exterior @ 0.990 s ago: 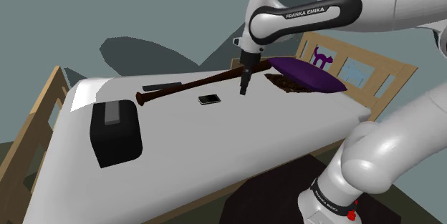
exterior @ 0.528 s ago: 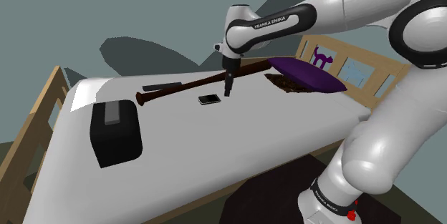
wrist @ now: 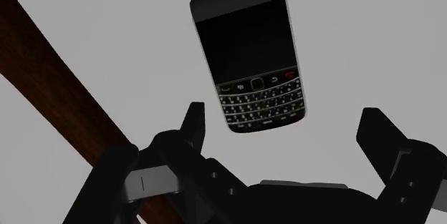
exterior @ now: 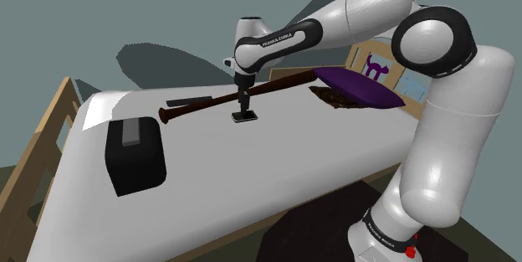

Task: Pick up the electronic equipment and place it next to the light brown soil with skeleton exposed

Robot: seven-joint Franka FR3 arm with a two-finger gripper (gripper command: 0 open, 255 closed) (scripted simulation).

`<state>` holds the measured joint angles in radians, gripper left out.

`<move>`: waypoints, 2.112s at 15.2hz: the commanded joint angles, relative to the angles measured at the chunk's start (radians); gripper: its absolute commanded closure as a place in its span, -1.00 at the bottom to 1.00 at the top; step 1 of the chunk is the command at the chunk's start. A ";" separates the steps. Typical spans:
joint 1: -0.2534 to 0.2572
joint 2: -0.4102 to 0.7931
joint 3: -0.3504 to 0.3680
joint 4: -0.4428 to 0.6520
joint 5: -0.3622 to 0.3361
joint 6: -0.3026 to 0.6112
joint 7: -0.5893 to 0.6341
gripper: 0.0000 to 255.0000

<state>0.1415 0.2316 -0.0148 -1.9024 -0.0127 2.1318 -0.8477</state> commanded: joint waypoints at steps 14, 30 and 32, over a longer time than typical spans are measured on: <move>0.005 0.098 0.008 0.012 -0.005 0.092 -0.020 -1.00; 0.005 0.072 0.008 0.031 -0.005 0.046 -0.021 1.00; 0.005 0.060 0.008 0.042 -0.005 0.023 -0.022 1.00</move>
<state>0.1460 0.2972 -0.0071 -1.8662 -0.0172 2.1673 -0.8703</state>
